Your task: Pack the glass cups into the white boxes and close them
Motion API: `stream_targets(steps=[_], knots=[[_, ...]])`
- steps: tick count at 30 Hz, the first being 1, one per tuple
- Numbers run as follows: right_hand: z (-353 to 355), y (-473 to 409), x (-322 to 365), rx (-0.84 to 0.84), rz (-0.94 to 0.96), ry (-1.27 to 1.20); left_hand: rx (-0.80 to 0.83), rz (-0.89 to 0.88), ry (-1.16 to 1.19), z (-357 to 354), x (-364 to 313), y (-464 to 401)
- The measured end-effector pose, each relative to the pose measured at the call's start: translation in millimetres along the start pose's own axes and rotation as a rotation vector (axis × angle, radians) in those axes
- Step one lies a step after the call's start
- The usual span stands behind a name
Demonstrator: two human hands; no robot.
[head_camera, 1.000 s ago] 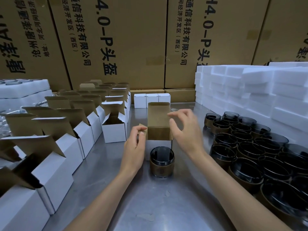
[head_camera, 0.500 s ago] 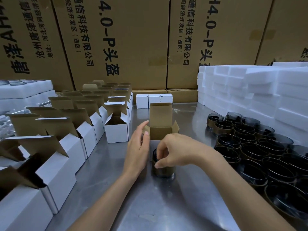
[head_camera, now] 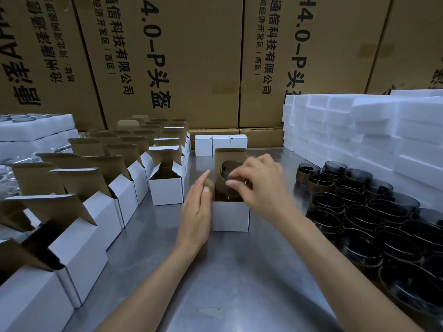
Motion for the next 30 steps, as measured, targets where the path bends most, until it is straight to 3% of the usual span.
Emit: stream_targets(steps=[4, 10, 13, 15, 17, 20, 22, 25, 30], knots=[[-26, 10, 1, 0.129, 0.073, 0.109, 0.015, 0.011, 0.007, -1, 1, 0], [-36, 10, -11, 0.188, 0.013, 0.091, 0.017, 0.014, 0.003, 0, 0, 1], [-23, 8, -23, -0.039, -0.092, -0.120, 0.017, 0.022, 0.011, 0, 0, 1], [-14, 10, -41, -0.235, -0.258, -0.378, -0.020, 0.057, 0.075, 2, 3, 2], [-18, 15, -61, -0.307, -0.474, -0.661, -0.070, 0.122, 0.158, 6, 9, 0], [-47, 28, -80, -0.140, -0.734, -0.927, -0.108, 0.225, 0.221, 11, 17, -5], [-66, 37, -81, 0.044, -0.779, -0.987, -0.105, 0.268, 0.248, 13, 19, -6], [-78, 40, -72, 0.194, -0.703, -1.034, -0.057, 0.295, 0.301, 8, 15, -5], [-80, 35, -56, 0.279, -0.588, -1.197, 0.077, 0.336, 0.381, -2, 13, -2]])
Point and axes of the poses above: each hand's wrist, its own y-axis away from the middle knuckle, its own z-axis out of the back of the hand, x = y × z, the point moved 6 cm from there along -y, towards the middle knuckle, and after that the axes turned 1 degree about x, right-handed, at the moved point
